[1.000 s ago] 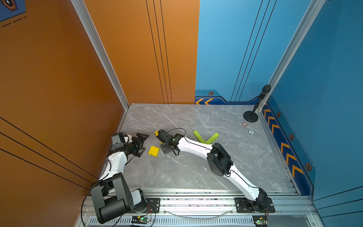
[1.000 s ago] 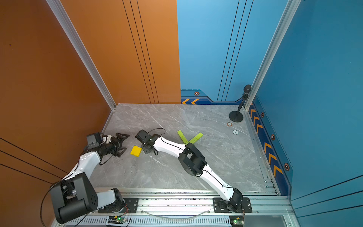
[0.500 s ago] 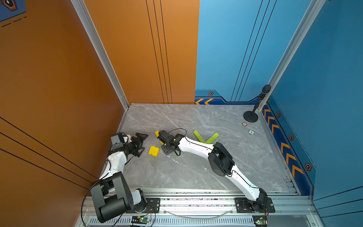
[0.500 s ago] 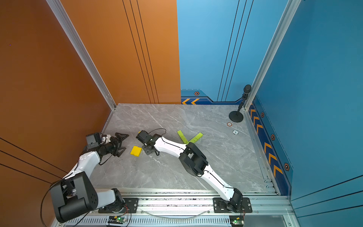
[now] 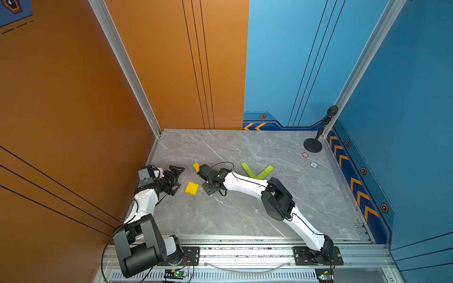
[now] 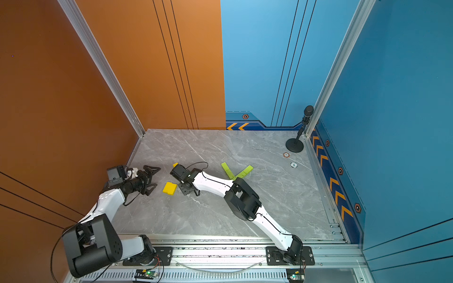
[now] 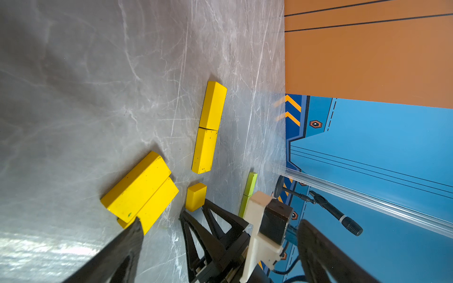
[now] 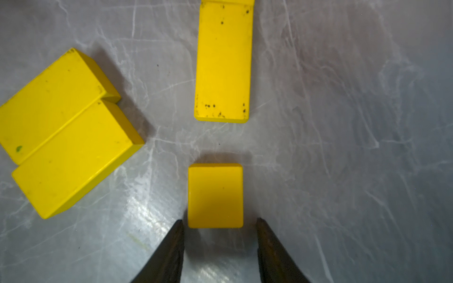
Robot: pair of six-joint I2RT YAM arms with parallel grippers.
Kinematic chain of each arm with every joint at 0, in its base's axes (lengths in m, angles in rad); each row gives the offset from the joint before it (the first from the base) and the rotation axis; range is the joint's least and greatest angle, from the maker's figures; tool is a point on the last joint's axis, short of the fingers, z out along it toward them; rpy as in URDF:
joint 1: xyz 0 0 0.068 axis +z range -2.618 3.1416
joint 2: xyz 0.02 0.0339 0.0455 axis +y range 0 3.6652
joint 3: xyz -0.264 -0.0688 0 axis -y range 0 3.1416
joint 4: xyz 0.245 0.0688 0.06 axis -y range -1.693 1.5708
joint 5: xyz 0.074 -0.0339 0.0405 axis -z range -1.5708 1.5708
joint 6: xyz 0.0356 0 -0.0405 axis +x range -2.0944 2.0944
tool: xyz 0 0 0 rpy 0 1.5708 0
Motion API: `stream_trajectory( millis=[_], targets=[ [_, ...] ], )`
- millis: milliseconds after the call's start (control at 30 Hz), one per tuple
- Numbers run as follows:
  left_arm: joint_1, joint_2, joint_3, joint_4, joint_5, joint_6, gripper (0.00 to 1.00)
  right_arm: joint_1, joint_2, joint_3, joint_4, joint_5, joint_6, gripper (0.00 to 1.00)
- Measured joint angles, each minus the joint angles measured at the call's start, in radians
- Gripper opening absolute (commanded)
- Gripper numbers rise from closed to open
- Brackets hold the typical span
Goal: Assemble the letter v with building blocks
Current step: Assemble the building block at the center of the board.
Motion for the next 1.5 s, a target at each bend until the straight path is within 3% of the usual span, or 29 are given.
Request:
stream_trajectory(
  millis=[333,633,1500],
  targets=[
    [0.013,0.0,0.0,0.0,0.0,0.0,0.98,0.0,0.024,0.032,0.014,-0.012,0.008,0.48],
    [0.013,0.0,0.0,0.0,0.0,0.0,0.98,-0.001,0.047,0.069,0.013,-0.002,0.022,0.33],
    [0.017,0.001,0.0,0.0,0.001,0.0,0.98,-0.007,0.089,0.137,0.01,-0.002,0.019,0.33]
  ],
)
